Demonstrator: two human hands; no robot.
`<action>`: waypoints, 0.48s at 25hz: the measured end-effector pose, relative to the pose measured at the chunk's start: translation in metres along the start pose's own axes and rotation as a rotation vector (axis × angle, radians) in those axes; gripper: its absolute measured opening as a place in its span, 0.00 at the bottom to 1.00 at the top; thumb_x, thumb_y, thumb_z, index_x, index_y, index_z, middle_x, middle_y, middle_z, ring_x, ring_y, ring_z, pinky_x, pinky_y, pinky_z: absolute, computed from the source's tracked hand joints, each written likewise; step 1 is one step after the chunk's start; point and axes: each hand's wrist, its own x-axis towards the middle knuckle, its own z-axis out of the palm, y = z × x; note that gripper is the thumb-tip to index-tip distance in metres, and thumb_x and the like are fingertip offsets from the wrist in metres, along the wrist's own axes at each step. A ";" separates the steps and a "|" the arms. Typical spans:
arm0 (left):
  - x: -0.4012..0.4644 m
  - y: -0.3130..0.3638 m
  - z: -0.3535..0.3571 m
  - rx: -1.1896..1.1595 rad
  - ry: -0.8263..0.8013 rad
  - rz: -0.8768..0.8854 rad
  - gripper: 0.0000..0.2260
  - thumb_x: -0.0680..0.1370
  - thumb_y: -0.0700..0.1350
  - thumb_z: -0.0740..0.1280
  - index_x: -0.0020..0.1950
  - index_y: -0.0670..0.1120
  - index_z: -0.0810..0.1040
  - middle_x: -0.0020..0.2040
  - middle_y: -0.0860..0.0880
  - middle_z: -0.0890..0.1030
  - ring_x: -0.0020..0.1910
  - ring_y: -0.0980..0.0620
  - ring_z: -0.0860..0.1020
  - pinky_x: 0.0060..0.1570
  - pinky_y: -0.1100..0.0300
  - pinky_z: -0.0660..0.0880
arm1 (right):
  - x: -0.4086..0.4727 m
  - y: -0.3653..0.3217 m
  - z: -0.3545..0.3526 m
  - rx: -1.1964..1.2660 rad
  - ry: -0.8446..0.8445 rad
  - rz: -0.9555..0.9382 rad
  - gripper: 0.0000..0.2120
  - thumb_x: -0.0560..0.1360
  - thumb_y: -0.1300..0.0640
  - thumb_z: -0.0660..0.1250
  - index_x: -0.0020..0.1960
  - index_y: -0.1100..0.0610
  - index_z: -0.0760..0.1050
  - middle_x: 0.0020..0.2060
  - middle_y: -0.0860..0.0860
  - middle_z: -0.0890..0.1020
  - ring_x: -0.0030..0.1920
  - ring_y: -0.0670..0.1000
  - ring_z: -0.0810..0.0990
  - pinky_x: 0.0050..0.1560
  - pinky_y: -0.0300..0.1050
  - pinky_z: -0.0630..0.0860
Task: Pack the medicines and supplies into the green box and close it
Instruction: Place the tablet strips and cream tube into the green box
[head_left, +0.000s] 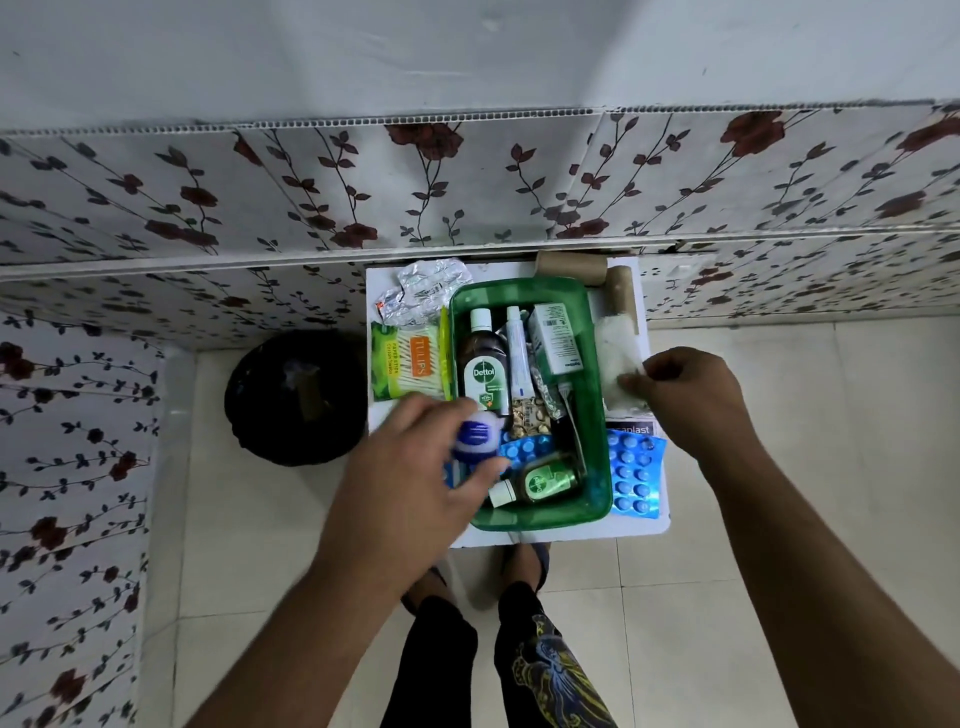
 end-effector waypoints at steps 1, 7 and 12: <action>0.008 0.012 0.011 0.047 -0.093 0.016 0.20 0.70 0.54 0.74 0.61 0.51 0.79 0.52 0.53 0.77 0.40 0.56 0.77 0.44 0.62 0.74 | -0.005 -0.001 -0.005 0.024 0.014 -0.016 0.09 0.70 0.53 0.76 0.42 0.55 0.78 0.36 0.49 0.81 0.37 0.51 0.78 0.36 0.42 0.69; 0.040 0.034 0.091 0.169 -0.403 -0.099 0.14 0.70 0.45 0.74 0.54 0.46 0.80 0.51 0.46 0.79 0.49 0.44 0.80 0.47 0.54 0.77 | -0.023 -0.004 -0.023 0.220 0.011 0.005 0.11 0.71 0.56 0.76 0.51 0.54 0.78 0.39 0.51 0.84 0.34 0.48 0.80 0.35 0.41 0.71; 0.032 0.023 0.068 0.015 -0.367 -0.111 0.13 0.76 0.41 0.68 0.60 0.49 0.80 0.52 0.48 0.83 0.49 0.49 0.81 0.50 0.55 0.78 | -0.051 -0.011 -0.027 0.252 0.029 -0.035 0.12 0.72 0.57 0.74 0.55 0.52 0.80 0.40 0.50 0.85 0.39 0.49 0.84 0.41 0.42 0.73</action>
